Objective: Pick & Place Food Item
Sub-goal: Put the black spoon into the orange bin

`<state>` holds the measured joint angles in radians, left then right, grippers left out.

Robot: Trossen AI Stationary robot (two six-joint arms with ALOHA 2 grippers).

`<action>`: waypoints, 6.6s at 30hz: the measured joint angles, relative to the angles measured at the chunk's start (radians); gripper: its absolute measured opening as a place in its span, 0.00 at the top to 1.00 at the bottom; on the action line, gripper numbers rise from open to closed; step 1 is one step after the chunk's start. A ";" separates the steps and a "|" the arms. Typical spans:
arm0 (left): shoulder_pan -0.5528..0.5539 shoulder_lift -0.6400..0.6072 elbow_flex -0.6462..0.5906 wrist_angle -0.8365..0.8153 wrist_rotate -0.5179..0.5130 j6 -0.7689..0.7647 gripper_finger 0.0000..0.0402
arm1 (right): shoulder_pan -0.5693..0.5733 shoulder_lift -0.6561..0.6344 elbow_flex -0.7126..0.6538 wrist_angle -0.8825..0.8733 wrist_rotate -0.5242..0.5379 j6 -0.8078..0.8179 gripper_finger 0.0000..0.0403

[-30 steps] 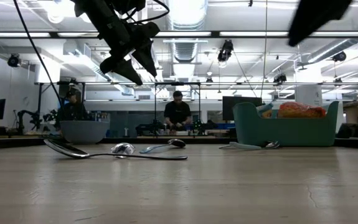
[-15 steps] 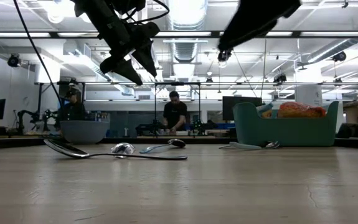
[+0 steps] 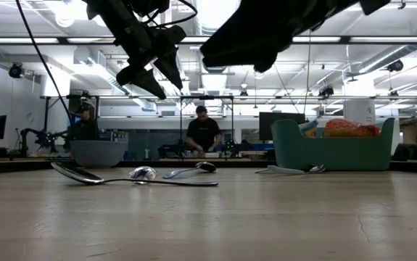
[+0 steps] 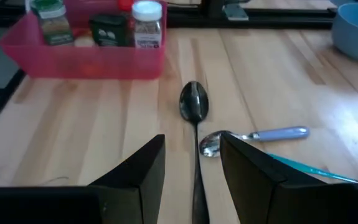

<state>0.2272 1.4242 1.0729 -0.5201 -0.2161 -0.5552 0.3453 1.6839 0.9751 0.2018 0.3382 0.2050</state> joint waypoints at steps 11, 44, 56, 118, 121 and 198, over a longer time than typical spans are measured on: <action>0.000 0.000 0.000 0.002 0.000 0.000 0.30 | -0.072 0.270 0.154 0.016 -0.003 -0.006 0.62; 0.000 0.000 0.000 0.003 0.000 0.000 0.30 | -0.152 0.578 0.467 -0.091 -0.209 -0.049 0.62; 0.000 0.000 0.000 0.003 0.000 0.000 0.30 | -0.179 0.591 0.464 -0.094 -0.235 -0.050 0.62; 0.000 0.000 0.000 0.002 0.000 0.000 0.30 | -0.127 0.317 0.448 -0.546 -0.260 -0.129 0.96; 0.000 0.000 0.000 0.002 0.000 0.000 0.30 | -0.101 0.251 0.441 -0.640 -0.260 -0.096 0.96; 0.000 0.000 0.000 0.000 0.000 0.000 0.30 | 0.794 0.174 0.246 -1.534 -0.226 2.182 0.88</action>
<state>0.2272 1.4242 1.0729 -0.5201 -0.2161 -0.5552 1.1397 1.8576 1.2213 -1.3323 0.1126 2.3867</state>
